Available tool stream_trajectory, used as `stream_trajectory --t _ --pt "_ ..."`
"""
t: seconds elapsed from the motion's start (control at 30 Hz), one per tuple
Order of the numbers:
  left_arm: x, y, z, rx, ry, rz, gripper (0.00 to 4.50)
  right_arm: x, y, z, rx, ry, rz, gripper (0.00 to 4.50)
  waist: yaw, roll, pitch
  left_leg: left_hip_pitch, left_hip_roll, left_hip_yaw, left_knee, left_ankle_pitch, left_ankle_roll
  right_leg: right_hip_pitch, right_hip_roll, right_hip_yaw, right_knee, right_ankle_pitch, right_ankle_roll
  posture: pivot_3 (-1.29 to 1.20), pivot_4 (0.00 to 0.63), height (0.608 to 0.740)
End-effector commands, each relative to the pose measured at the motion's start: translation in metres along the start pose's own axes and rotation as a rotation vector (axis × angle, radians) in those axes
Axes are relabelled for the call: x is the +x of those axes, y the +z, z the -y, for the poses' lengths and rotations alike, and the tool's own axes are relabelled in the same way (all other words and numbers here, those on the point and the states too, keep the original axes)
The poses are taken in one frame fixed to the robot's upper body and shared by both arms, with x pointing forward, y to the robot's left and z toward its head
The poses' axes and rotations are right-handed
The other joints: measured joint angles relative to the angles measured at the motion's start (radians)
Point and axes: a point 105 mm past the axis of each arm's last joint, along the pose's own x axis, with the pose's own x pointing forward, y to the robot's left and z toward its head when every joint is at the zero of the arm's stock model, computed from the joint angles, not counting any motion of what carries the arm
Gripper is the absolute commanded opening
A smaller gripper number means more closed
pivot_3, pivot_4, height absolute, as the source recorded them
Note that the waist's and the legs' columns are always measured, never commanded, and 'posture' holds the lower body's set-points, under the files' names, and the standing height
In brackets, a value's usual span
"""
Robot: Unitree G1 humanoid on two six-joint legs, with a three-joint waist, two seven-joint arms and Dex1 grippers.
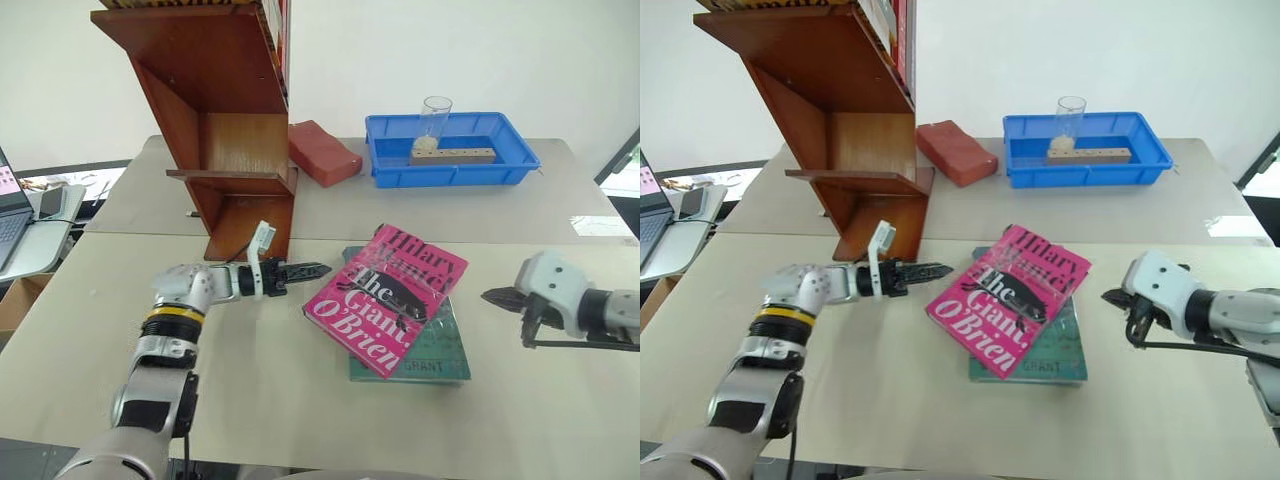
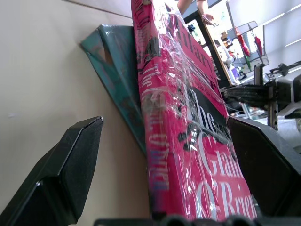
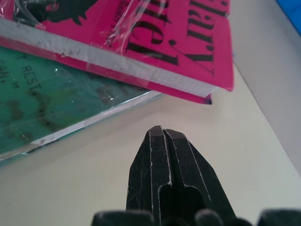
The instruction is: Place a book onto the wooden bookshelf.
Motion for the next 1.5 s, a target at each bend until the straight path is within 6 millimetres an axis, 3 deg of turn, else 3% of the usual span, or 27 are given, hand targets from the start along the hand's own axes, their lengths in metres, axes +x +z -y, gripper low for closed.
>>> stream_trajectory --t 0.03,0.2,0.37,0.63,0.73,0.93,1.0,1.17,1.23,1.33,1.5 --pt "0.009 0.006 0.002 0.003 -0.02 0.013 4.5 0.009 0.012 0.002 -0.059 -0.007 0.034 0.03 -0.004 0.0 0.0 0.0 0.0 0.0 0.0 0.0 0.0 0.0 0.0 0.0 0.0 0.0 0.0 0.0 0.15 0.649" --pt "0.016 -0.004 -0.001 -0.052 -0.027 0.005 4.5 0.036 0.022 -0.006 -0.104 0.052 0.083 0.03 -0.011 0.0 0.0 0.002 0.0 0.0 -0.001 0.0 0.0 0.001 0.0 0.0 0.0 0.0 0.001 0.0 0.15 0.649" --pt "0.016 -0.011 0.008 -0.086 -0.073 -0.005 4.5 0.052 0.037 -0.005 -0.132 0.073 0.141 0.03 -0.012 0.0 0.0 0.002 0.0 0.0 -0.001 0.0 -0.001 0.002 0.0 0.0 0.0 0.0 0.001 0.0 0.15 0.649" --pt "0.003 -0.018 0.028 -0.093 -0.138 0.043 4.5 0.06 0.048 -0.002 -0.157 0.094 0.189 0.03 -0.006 0.0 0.0 0.004 0.0 -0.001 0.0 0.0 -0.001 0.005 0.0 0.0 0.0 0.0 0.0 0.0 0.15 0.649" --pt "-0.003 -0.014 0.03 -0.077 -0.127 0.087 3.71 0.06 0.049 -0.003 -0.152 0.103 0.203 0.0 -0.004 0.0 0.0 0.005 0.0 -0.001 0.0 0.0 -0.001 0.005 0.0 0.0 0.0 0.0 0.0 0.0 0.15 0.649" --pt "-0.008 -0.017 0.038 -0.061 -0.142 0.106 0.81 0.049 0.052 -0.001 -0.145 0.094 0.23 0.0 -0.002 0.0 0.0 0.005 0.0 -0.001 0.0 0.0 -0.001 0.006 0.0 0.0 -0.001 0.0 0.0 0.0 0.15 0.649" --pt "-0.009 -0.017 0.046 -0.027 -0.155 0.105 0.28 0.038 0.053 0.003 -0.145 0.078 0.227 0.0 0.0 0.0 0.0 0.005 0.0 -0.001 0.0 0.0 -0.001 0.007 0.0 0.0 -0.001 0.0 0.0 0.0 0.15 0.649" --pt "-0.007 0.0 0.076 0.321 -0.132 0.124 0.27 -0.005 0.038 0.028 -0.112 -0.04 0.15 0.0 0.005 0.0 0.0 0.004 -0.001 -0.002 0.0 0.001 -0.002 0.008 0.0 0.0 -0.004 0.0 0.0 0.0 0.15 0.649" --pt "-0.005 0.02 0.1 0.609 -0.114 0.188 0.27 -0.027 0.03 0.041 -0.084 -0.107 0.116 0.0 0.006 0.0 0.0 0.004 -0.001 -0.002 0.0 0.001 -0.002 0.009 0.0 0.0 -0.004 0.0 0.0 0.0 0.15 0.649" --pt "-0.008 0.04 0.134 0.908 -0.132 0.288 0.27 -0.052 0.025 0.051 -0.043 -0.167 0.096 0.0 0.004 0.0 0.0 0.004 -0.001 -0.001 -0.001 0.001 -0.002 0.009 0.0 0.001 -0.005 0.0 0.0 0.0 0.15 0.649" --pt "-0.024 0.085 0.174 1.524 -0.002 0.452 0.27 -0.073 0.046 0.06 0.012 -0.233 0.178 0.0 -0.005 0.0 0.001 0.005 -0.001 -0.001 -0.004 0.001 -0.002 0.01 0.0 0.003 -0.007 0.001 -0.001 0.0 0.15 0.649"
